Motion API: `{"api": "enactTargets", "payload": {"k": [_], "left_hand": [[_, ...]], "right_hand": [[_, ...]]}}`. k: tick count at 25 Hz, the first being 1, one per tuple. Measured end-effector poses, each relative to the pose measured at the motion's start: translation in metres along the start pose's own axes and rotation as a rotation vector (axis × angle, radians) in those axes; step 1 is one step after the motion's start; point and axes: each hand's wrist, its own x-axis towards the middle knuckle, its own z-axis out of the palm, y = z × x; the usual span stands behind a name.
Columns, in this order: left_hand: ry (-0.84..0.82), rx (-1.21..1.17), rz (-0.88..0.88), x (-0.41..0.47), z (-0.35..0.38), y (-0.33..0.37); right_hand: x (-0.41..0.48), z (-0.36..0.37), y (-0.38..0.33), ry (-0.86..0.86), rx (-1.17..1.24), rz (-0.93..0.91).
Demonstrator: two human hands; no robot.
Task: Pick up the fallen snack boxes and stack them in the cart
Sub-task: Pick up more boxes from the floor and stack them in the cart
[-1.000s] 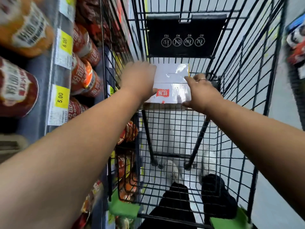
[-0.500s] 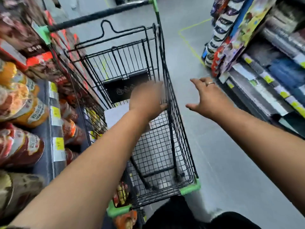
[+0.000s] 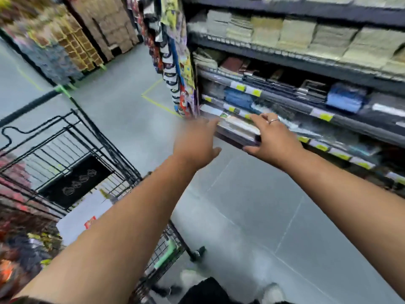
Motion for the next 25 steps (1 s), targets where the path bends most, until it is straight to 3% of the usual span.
{"api": "enactTargets", "payload": {"k": [11,18,25], "left_hand": [[-0.005,-0.067,0.549,0.116,-0.051,0.294],[-0.045,-0.142,0.964,0.161,-0.048,0.453],[-0.157,-0.169,1.435,0.101,-0.034,0.624]], "right_hand": [[-0.133,-0.144,0.244,0.228,0.028,0.51],[-0.218,-0.181,0.324,0.375,0.048,0.874],[-0.367,-0.186,0.347,0.563,0.096,1.304]]}}
